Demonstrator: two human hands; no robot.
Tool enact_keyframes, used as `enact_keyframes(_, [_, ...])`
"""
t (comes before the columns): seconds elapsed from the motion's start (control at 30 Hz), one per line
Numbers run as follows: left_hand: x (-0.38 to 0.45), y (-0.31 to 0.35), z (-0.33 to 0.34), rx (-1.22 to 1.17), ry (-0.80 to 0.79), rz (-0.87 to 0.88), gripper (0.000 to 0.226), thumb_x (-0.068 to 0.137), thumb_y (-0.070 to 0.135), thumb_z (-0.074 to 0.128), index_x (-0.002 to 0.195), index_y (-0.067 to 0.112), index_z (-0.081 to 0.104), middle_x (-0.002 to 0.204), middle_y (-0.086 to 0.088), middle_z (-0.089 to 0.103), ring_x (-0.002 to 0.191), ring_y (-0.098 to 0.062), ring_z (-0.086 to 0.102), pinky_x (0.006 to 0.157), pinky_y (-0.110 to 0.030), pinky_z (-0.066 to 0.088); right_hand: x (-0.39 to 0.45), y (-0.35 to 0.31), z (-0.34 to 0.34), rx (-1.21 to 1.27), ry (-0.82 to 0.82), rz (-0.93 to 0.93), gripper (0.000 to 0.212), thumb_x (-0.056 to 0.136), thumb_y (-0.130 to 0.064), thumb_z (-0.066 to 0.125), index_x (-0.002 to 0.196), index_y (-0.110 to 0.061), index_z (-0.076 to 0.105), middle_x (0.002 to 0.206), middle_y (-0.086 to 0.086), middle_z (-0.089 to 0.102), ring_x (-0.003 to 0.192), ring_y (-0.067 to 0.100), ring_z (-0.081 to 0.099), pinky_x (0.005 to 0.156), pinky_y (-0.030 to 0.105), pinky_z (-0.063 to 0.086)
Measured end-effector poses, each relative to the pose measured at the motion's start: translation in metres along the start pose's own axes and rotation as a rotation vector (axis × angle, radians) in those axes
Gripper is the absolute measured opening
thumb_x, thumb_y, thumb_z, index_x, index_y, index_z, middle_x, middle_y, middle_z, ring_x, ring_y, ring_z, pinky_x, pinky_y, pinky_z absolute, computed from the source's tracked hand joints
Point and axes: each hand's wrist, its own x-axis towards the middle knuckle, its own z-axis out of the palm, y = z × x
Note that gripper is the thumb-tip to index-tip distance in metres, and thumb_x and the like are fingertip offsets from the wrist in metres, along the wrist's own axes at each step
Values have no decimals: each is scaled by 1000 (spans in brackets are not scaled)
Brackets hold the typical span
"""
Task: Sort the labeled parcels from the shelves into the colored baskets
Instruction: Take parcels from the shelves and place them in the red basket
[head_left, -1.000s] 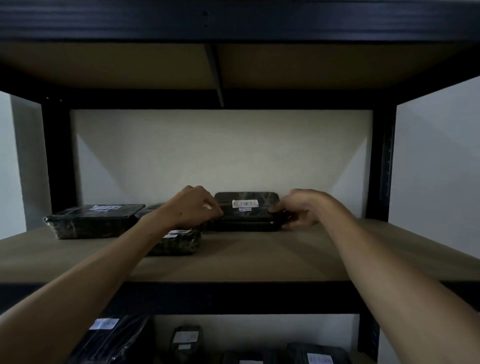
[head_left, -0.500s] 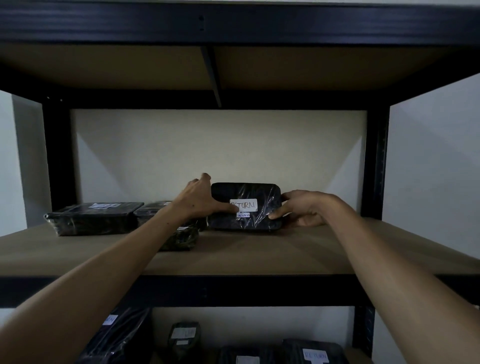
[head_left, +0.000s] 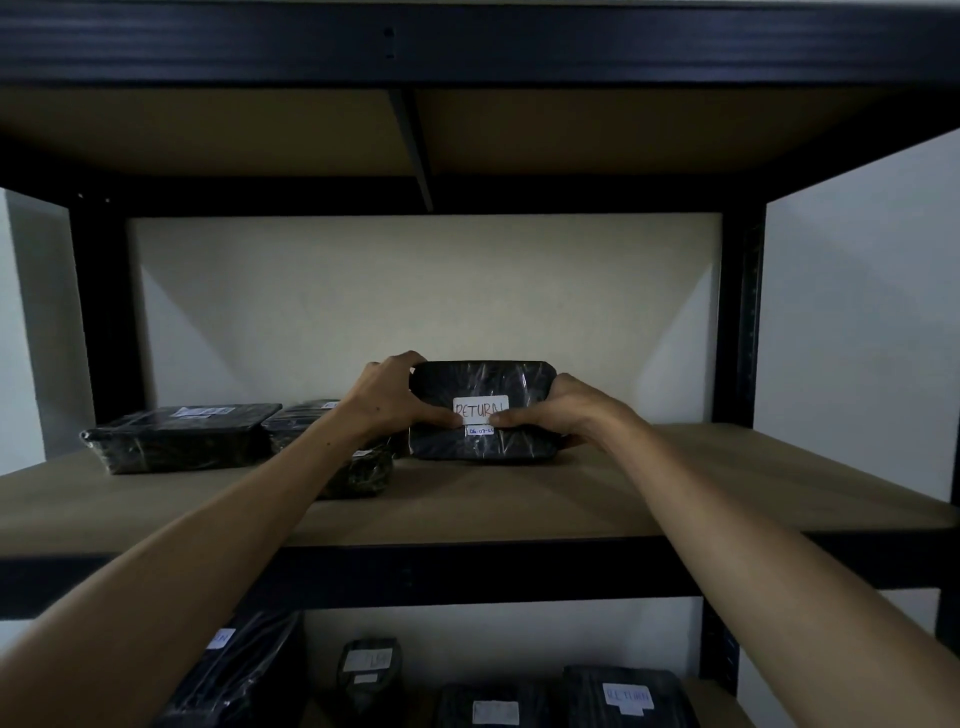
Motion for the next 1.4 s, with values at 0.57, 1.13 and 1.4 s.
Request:
enact_keyframes(0.57, [1,27,-7,-572,114,-69,63,73,36,87,131,31,60,109,-6,68,97,-21,70,84,-40,62,-27,-1,-30,507,-24,-94,58,68,-38,91,119,-21,69,106,-3,78,104,15,72,92,35,58])
enact_keyframes(1.13, [-142,45,-73,-1024,93,-43,67,76,26,86,135,28,54,112,-9,75,101,-26,74,86,-50,60,-163,-56,27,671,297,-440,76,81,-36,82,140,-35,34,120,-9,66,103,9,71,89,39,60])
enact_keyframes(1.4, [-286,-26,-122,-1091,38,-107,56,86,10,76,135,28,55,120,-10,71,109,-28,71,91,-52,58,-281,-91,135,678,268,-436,57,84,-27,80,133,-26,50,121,-8,69,108,5,68,97,35,57])
